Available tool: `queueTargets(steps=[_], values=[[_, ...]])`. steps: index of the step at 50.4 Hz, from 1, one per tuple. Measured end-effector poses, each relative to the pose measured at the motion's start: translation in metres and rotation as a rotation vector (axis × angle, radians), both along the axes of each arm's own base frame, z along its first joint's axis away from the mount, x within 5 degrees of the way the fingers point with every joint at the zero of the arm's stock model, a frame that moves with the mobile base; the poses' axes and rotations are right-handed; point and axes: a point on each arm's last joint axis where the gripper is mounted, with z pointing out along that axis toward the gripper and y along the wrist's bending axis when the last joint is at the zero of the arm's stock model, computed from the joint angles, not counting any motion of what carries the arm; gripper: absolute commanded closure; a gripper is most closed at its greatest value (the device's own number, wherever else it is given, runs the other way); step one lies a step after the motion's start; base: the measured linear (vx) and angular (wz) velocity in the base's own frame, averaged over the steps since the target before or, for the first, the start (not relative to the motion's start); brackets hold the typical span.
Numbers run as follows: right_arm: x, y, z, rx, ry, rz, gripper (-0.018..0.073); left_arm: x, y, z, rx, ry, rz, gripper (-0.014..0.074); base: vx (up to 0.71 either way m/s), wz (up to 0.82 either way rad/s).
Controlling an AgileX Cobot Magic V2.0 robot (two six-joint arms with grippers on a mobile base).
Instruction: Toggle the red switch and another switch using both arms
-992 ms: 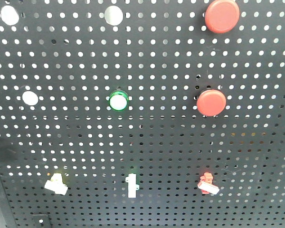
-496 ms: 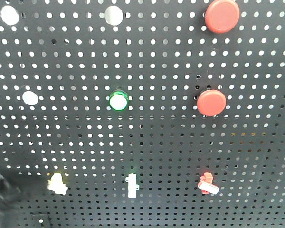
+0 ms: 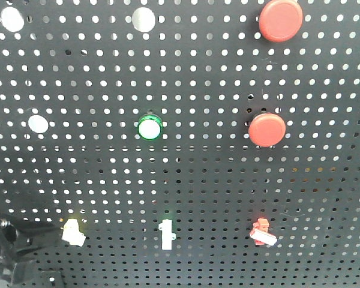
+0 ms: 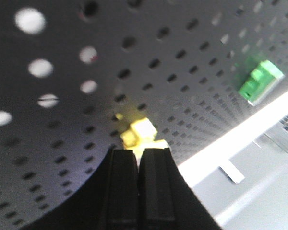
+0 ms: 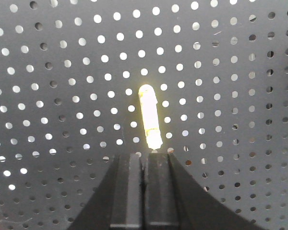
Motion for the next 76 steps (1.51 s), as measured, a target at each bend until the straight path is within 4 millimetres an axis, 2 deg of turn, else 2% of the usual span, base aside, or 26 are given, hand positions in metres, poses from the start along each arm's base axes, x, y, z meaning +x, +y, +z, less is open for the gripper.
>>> queueTargets(steps=[16,41,63,76], values=[[0.0,0.0,0.0,0.0,0.0,0.0,0.0566,0.005,0.003,0.001,0.002,-0.027,0.044,0.0603,0.0,0.0],[0.0,0.0,0.0,0.0,0.001,0.0,0.0566,0.018,-0.003,-0.021,0.005,0.106,-0.019,0.0603,0.0,0.0],[0.0,0.0,0.0,0.0,0.0,0.0,0.0566,0.017,-0.004,-0.022,0.01,0.117,-0.035,0.0603,0.0,0.0],[0.0,0.0,0.0,0.0,0.0,0.0,0.0566,0.002,-0.002,-0.008,0.03,0.051,-0.042,0.0603,0.0,0.0]])
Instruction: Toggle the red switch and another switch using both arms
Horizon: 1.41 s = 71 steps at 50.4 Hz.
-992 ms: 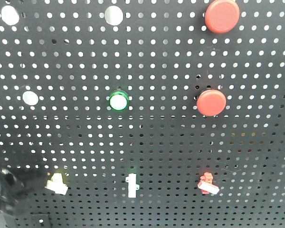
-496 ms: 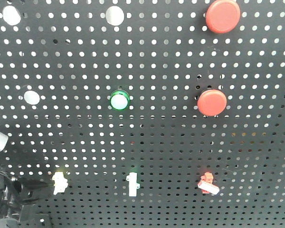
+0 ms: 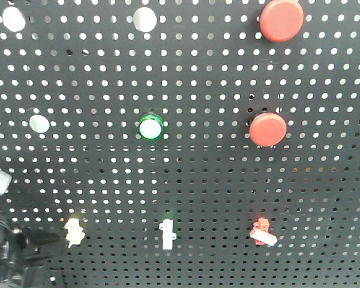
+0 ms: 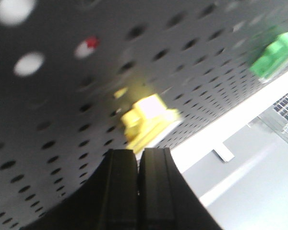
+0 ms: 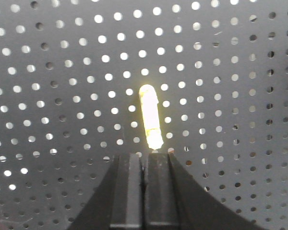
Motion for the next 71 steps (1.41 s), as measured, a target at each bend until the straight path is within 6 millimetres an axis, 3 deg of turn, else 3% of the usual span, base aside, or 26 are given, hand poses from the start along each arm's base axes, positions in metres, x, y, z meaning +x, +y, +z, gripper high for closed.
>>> queueTargets(steps=[19,27,40,46,55,71], values=[[0.0,0.001,0.0,0.06,-0.001,0.015,0.0566,-0.044,0.008,0.037,0.015,-0.179,0.037,0.0603,0.0,0.0],[0.0,0.004,0.0,-0.003,0.018,0.04,0.0566,-0.074,0.012,0.057,-0.011,-0.303,0.058,0.0603,0.0,0.0],[0.027,0.037,0.007,-0.167,0.115,0.323,0.0566,-0.109,0.015,0.073,-0.05,-0.408,0.071,0.0603,0.0,0.0],[0.045,0.063,0.005,-0.226,0.164,0.479,0.0566,-0.112,0.016,0.074,-0.057,-0.413,0.073,0.0603,0.0,0.0],[0.069,0.099,-0.014,-0.281,0.278,0.623,0.0566,-0.112,0.016,0.074,-0.047,-0.411,0.078,0.0603,0.0,0.0],[0.094,0.115,-0.03,-0.289,0.32,0.627,0.0566,-0.111,0.018,0.072,-0.002,-0.413,0.084,0.0603,0.0,0.0]])
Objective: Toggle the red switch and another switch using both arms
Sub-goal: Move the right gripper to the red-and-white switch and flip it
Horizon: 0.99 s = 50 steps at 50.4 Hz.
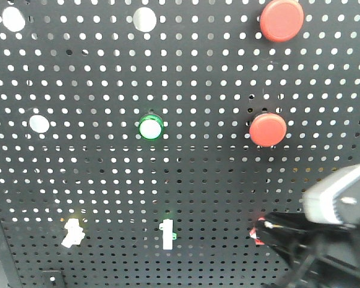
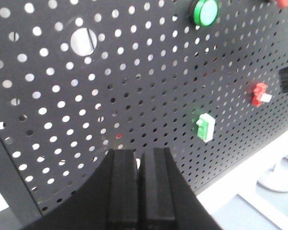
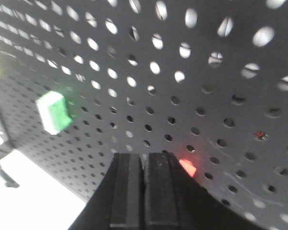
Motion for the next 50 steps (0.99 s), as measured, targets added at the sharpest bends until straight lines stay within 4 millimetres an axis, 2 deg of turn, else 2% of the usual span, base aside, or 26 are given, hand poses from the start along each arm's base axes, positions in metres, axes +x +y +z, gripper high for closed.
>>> queueTargets(steps=[24,42,50], values=[[0.023,0.014,-0.025,-0.039,0.082,-0.006,0.0566,0.0,0.0,0.0,0.004,0.0,0.002,0.0603,0.0,0.0],[0.024,0.014,-0.025,-0.039,0.096,-0.003,0.0566,0.0,0.0,0.0,0.005,0.0,0.002,0.0603,0.0,0.0],[0.017,0.01,-0.013,0.026,0.047,-0.02,0.0566,0.0,0.0,0.0,0.004,0.0,0.002,0.0603,0.0,0.0]])
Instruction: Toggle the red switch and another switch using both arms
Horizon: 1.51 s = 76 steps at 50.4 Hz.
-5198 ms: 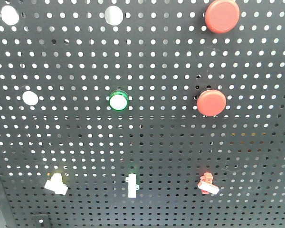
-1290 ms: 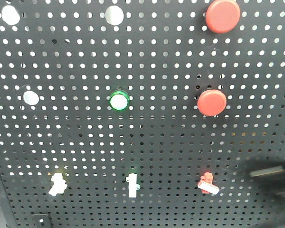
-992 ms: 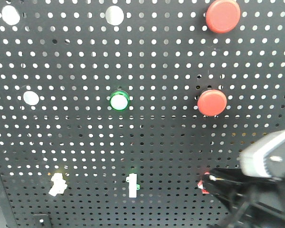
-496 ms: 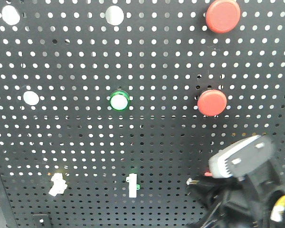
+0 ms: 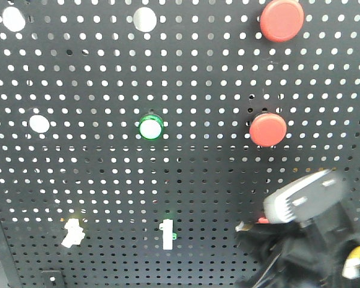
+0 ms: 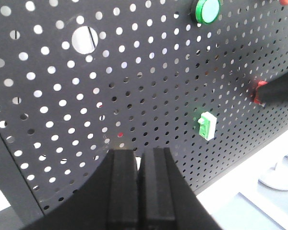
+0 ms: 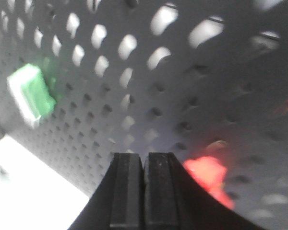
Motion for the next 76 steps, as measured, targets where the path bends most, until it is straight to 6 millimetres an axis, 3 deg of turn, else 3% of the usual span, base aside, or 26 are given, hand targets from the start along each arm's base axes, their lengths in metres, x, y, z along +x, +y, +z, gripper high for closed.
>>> queueTargets(steps=[16,29,33,41,50,63,76], values=[[-0.031,-0.022,0.05,0.189,-0.248,-0.054,0.0566,0.0,0.0,0.0,0.0,0.001,0.0,0.0603,0.0,0.0],[-0.065,-0.039,0.071,0.137,-0.375,-0.012,0.0566,0.001,0.0,-0.003,0.007,0.005,0.004,0.0603,0.0,0.0],[-0.076,-0.043,0.073,0.125,-0.379,0.008,0.0566,0.003,0.001,-0.015,0.018,0.028,0.016,0.0603,0.0,0.0],[-0.101,-0.054,0.077,0.121,-0.368,0.047,0.0566,0.0,0.004,-0.063,0.03,0.128,0.039,0.0603,0.0,0.0],[-0.121,-0.061,0.075,0.119,-0.33,0.082,0.0566,-0.03,0.005,-0.095,-0.004,0.125,0.036,0.0603,0.0,0.0],[-0.131,-0.064,0.072,0.109,-0.295,0.107,0.0566,-0.068,0.006,-0.096,-0.014,0.009,-0.01,0.0603,0.0,0.0],[-0.132,-0.063,0.069,0.107,-0.259,0.119,0.0566,-0.077,0.002,-0.102,0.015,0.06,-0.078,0.0603,0.0,0.0]])
